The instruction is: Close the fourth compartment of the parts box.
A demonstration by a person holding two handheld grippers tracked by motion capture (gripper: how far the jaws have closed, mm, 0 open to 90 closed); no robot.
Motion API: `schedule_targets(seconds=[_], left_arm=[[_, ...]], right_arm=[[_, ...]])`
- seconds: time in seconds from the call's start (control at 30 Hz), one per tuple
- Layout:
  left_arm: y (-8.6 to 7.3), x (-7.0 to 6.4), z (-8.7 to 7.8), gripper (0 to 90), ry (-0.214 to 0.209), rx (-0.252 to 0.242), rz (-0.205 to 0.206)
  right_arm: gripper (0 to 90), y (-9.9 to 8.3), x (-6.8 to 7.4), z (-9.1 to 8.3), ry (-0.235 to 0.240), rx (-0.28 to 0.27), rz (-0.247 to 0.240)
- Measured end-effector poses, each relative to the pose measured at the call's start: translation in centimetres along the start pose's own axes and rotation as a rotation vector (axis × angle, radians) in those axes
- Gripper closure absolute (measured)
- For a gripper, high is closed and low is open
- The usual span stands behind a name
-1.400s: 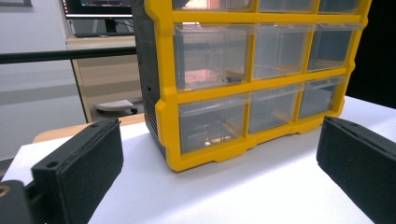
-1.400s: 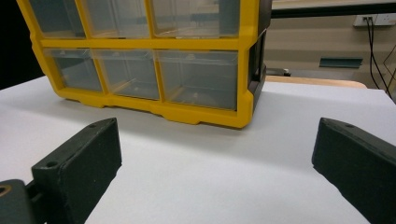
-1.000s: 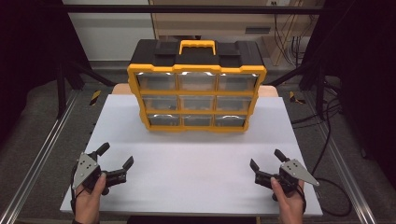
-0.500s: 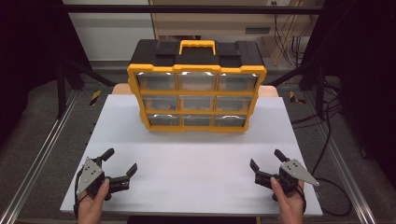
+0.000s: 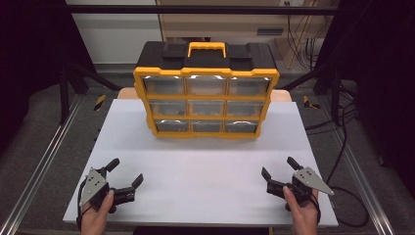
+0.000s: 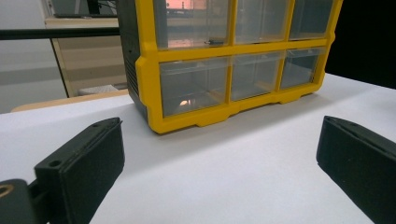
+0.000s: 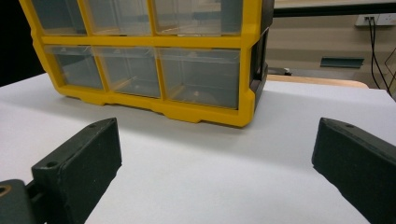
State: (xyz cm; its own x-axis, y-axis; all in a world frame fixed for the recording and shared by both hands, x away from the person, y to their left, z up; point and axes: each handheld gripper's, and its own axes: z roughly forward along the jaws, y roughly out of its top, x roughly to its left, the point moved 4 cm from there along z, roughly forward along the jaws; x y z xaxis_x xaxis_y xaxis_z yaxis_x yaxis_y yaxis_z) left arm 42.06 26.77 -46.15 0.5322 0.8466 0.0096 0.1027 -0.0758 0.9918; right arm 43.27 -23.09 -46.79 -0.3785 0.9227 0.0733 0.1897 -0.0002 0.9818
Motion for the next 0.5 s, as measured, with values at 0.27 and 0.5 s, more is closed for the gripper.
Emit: schedule_targets(seconds=[0.27, 0.5], left_arm=[[-0.9, 0.7, -0.5, 0.5, 0.025, -0.006, -0.032], [-1.5, 1.4, -0.8, 0.5, 0.034, -0.011, -0.041]], right_arm=[[1.8, -0.1, 0.0, 0.0, 0.001, 0.004, -0.006], [1.8, -0.3, 0.0, 0.3, -0.002, 0.014, -0.007]])
